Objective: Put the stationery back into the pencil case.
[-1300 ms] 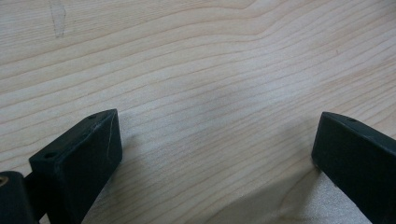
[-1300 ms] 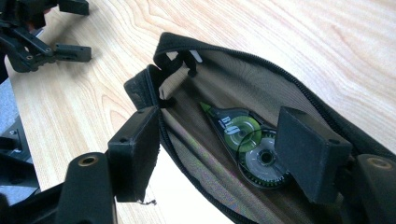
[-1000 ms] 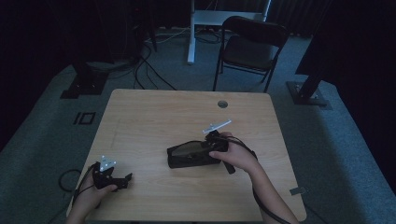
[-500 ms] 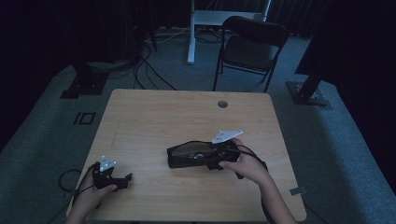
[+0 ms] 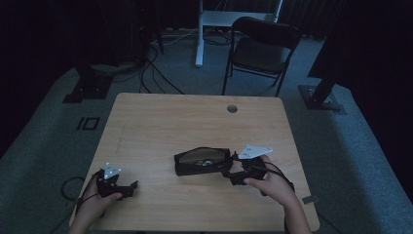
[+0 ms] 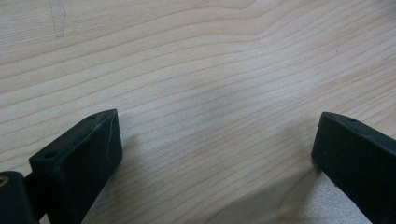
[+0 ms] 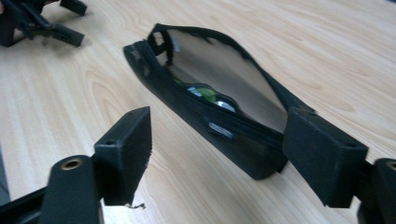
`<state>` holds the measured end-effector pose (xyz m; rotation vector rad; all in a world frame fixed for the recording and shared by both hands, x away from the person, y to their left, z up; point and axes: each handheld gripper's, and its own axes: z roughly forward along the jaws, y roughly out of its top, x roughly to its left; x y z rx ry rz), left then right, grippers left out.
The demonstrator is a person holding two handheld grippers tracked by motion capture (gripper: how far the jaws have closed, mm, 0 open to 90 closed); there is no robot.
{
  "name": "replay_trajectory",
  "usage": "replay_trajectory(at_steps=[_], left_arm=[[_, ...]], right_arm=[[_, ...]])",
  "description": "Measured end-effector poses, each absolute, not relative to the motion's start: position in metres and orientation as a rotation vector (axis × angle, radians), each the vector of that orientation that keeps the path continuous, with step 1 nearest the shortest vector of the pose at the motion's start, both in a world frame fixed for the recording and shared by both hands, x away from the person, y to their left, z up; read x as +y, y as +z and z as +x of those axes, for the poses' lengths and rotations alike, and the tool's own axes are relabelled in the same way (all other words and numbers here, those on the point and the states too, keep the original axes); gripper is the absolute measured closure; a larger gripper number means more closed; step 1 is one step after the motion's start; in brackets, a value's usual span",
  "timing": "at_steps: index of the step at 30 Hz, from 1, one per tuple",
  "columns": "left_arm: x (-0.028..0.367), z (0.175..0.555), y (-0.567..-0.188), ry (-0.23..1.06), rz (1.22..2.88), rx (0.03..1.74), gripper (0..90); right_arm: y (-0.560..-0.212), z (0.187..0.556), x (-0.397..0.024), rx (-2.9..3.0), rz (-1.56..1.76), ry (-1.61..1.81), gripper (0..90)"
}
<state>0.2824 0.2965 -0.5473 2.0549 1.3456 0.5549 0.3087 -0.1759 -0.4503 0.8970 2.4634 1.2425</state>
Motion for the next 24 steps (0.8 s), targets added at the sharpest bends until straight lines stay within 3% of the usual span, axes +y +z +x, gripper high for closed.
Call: replay_trajectory(at_steps=[24], left_arm=[[0.297,0.282,-0.547,0.556,2.056,1.343,2.1]], right_arm=[[-0.503,0.293,-0.242,2.253,1.142,1.059,20.4]])
